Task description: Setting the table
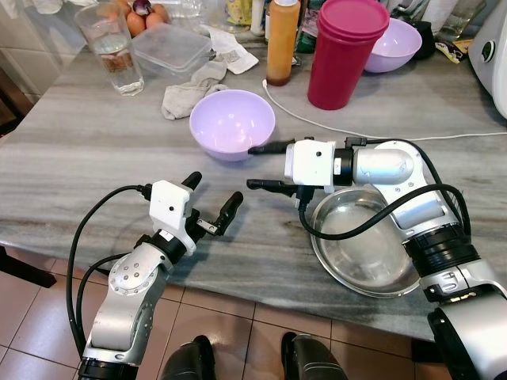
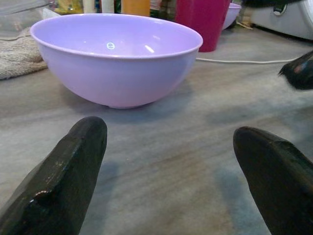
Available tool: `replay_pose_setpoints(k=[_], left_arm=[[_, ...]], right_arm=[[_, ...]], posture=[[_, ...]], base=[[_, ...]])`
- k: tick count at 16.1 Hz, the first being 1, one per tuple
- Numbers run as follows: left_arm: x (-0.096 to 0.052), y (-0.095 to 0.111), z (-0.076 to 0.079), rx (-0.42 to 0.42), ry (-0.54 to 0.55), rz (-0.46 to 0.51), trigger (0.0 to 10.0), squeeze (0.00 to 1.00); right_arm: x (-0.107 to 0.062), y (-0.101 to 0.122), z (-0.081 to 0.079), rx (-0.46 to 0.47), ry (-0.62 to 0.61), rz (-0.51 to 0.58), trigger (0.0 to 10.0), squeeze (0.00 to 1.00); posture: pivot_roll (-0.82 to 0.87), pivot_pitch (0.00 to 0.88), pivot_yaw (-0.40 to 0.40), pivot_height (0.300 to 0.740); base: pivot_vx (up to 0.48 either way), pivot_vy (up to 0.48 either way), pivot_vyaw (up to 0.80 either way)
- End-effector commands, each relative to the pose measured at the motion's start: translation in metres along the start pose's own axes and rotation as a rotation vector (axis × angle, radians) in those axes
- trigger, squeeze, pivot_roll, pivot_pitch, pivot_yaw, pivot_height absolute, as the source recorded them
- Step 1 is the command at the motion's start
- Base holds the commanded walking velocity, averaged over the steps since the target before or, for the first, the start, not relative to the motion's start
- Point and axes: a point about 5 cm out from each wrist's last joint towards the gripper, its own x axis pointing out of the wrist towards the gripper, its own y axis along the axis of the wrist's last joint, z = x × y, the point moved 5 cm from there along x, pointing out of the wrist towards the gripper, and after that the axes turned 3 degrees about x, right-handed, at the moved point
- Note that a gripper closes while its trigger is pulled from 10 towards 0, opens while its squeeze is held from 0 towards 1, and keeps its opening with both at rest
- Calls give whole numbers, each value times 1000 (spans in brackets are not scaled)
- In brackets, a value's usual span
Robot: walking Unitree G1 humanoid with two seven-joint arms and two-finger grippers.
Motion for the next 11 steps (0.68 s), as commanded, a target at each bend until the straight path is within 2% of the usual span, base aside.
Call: replay_pose_setpoints(k=[1,2,3,6,7,9,11], left_arm=[[0,-4,0,-1,-2,-15,10000,0],[0,-5,0,0,0,-18,10000,0],[-2,-11,-9,9,70,-40,10000,0],[-2,-9,-17,-13,126,-28,10000,0],[-2,-7,-19,-10,141,-15,10000,0],[4,6,-28,-2,199,39,10000,0],[9,12,-32,8,211,56,10000,0]], right_arm=[[-1,7,0,-12,3,16,10000,1000],[-1,7,1,-11,-4,16,10000,1000],[-6,6,10,-12,-76,10,10000,1000],[-12,6,19,-3,-171,13,10000,1000],[-14,6,23,7,-217,17,10000,1000],[-28,3,37,51,-413,18,10000,1000],[-35,-1,40,67,-491,-1,10000,1000]], posture=[[-163,180,15,740],[-163,180,15,740],[-170,180,13,740],[-172,183,13,740],[-173,185,14,740],[-187,187,19,740],[-197,188,22,740]], base=[[0,0,0],[0,0,0],[0,0,0],[0,0,0],[0,0,0],[0,0,0],[0,0,0]])
